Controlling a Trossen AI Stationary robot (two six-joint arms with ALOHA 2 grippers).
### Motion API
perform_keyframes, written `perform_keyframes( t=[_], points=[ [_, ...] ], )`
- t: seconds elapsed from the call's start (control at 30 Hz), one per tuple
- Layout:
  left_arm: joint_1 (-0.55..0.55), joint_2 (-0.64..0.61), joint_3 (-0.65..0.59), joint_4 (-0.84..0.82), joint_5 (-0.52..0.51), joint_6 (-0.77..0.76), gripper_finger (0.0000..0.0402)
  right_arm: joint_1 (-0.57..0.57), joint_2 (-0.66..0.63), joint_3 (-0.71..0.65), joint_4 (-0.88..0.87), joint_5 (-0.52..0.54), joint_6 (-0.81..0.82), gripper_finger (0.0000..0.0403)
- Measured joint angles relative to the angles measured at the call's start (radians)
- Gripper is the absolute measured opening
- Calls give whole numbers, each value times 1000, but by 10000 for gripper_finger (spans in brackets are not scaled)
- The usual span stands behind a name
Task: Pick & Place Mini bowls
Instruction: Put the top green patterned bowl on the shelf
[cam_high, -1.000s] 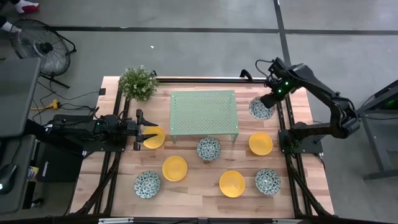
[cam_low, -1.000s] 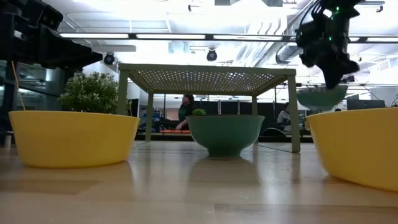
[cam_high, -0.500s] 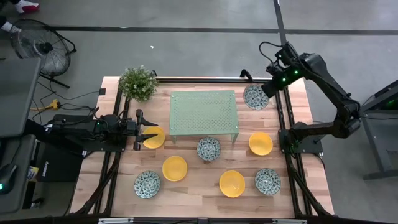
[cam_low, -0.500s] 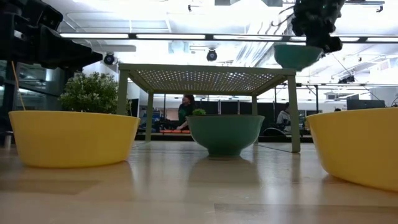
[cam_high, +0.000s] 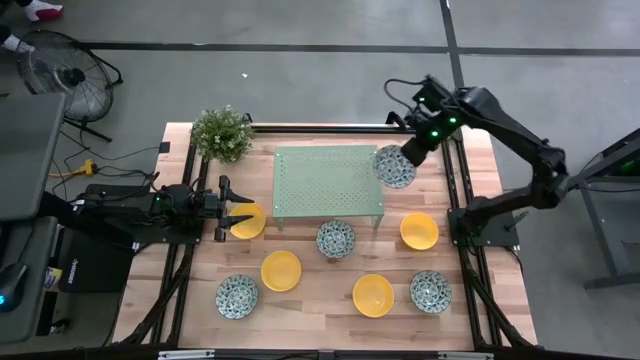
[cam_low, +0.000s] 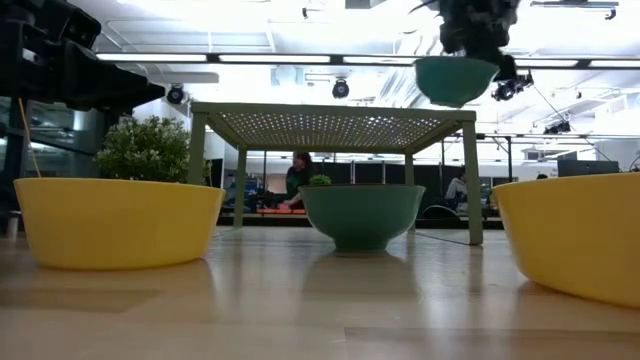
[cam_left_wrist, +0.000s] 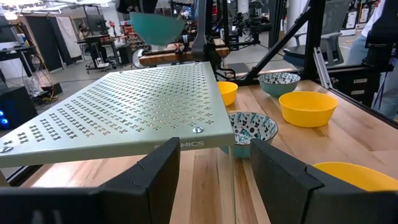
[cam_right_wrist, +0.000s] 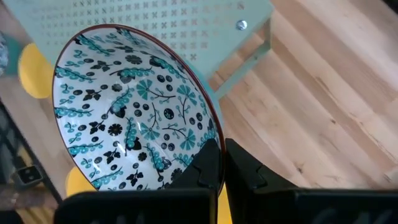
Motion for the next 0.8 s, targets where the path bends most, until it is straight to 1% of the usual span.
perform_keyframes(
  t=[0.23,0.53,0.7,0.8],
  points=[
    [0,0,0,0,0,0,191,82,167,135,-8,1,8,0],
    [0,0,0,0,0,0,191,124,342,323,-41,1,23,0],
    [0,0,0,0,0,0,191,131,393,342,-51,3,56,0],
    [0,0,0,0,0,0,191,130,412,339,-70,37,62,0]
  ],
)
